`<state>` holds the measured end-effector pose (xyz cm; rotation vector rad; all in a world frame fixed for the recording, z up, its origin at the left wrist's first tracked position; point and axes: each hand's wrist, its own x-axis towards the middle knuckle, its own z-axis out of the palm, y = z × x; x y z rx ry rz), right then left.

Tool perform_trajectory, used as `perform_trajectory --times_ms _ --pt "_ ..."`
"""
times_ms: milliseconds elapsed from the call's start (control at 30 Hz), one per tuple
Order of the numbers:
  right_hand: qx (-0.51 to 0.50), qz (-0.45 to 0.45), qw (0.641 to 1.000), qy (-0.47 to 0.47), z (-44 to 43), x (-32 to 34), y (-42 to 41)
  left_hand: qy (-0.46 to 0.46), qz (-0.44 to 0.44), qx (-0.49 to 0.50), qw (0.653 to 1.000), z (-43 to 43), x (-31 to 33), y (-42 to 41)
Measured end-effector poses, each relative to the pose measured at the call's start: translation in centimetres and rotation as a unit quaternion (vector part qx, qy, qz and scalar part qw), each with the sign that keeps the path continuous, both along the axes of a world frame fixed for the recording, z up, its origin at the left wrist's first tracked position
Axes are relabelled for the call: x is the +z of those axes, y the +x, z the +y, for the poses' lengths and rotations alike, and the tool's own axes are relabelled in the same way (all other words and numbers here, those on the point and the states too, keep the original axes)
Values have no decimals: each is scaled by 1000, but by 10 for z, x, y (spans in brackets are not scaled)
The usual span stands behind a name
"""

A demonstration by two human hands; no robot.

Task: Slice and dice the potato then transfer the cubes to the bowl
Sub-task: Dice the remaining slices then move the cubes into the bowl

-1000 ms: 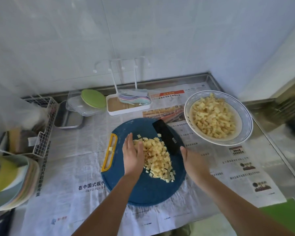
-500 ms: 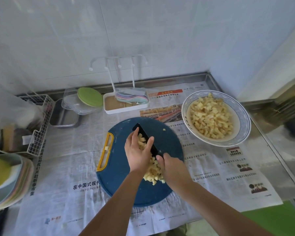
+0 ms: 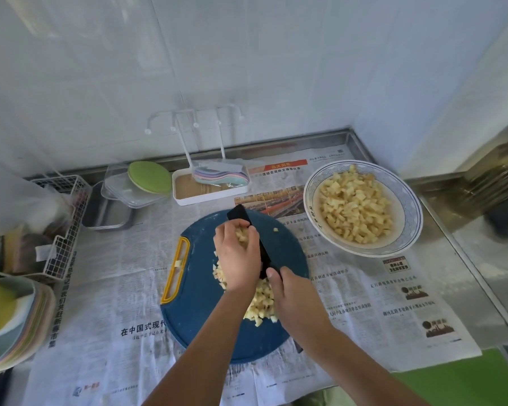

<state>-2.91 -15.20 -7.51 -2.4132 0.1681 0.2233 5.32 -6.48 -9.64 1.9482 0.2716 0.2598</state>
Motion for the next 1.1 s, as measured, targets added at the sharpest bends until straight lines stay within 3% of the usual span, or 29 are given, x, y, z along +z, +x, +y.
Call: perform_trajectory --times_ms 267,400,533,667,733,900,967,1100 --pt "-138 -81 986 50 -70 44 20 36 -105 -108 988 -92 56 41" --pt "-213 -74 972 70 -117 58 31 72 -136 -176 972 -156 72 56" --pt "-266 -77 959 60 -158 60 37 111 -113 -250 955 -201 70 69" --pt "-330 -73 936 100 -186 52 34 248 -29 -281 927 -208 42 91" --pt "-338 -79 933 96 -196 52 32 270 6 -285 920 -204 29 95" --pt "-330 -66 940 58 -205 43 35 241 -63 -359 899 -204 32 81" --pt "-331 -56 940 67 -203 41 36 232 -154 -422 863 -205 39 67" --pt "-353 -53 923 141 -200 45 37 283 -294 -522 749 -196 24 51"
